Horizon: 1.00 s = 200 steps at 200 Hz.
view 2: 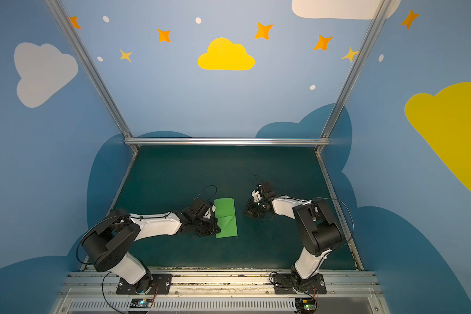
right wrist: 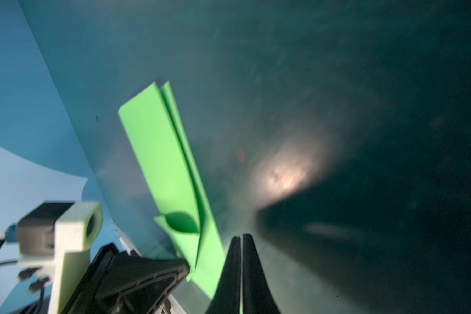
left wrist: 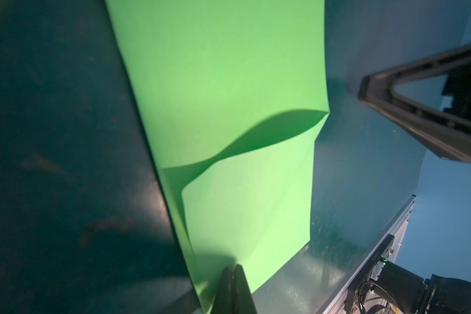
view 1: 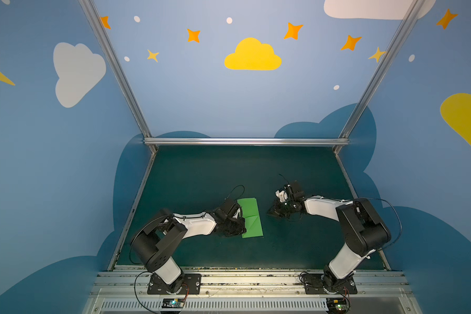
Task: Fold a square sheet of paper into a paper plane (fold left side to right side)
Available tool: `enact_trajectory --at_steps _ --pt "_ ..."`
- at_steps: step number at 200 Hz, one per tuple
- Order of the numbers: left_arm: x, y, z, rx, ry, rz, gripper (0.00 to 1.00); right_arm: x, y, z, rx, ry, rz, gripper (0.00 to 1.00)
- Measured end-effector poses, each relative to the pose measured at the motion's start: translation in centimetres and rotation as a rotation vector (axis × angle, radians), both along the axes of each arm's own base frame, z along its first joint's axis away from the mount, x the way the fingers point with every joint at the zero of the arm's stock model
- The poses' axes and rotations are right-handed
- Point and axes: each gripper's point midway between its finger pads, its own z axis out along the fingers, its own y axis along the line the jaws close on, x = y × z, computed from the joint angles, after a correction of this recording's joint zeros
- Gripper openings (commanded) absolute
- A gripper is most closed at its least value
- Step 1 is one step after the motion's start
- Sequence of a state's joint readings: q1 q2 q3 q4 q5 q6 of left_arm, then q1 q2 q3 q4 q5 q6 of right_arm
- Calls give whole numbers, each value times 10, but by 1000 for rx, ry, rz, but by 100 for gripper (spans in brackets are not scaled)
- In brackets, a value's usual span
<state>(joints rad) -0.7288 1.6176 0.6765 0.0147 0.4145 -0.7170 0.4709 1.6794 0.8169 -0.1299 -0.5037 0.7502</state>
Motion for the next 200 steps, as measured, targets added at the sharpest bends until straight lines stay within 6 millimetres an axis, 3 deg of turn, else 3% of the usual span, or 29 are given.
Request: enact_trajectory --at_steps 50,74,116,161,200 --pt "0 0 0 0 0 -1 4 -34 57 16 7 -34 156 0" --pt "0 0 0 0 -1 -2 4 -40 79 13 9 -32 200 0" --pt "0 0 0 -1 0 -3 4 -38 73 -16 -45 19 172 0" --pt "0 0 3 13 14 -6 4 -37 72 -18 -9 18 162 0" --pt "10 -12 21 -16 -3 -13 4 -38 72 -18 10 15 154 0"
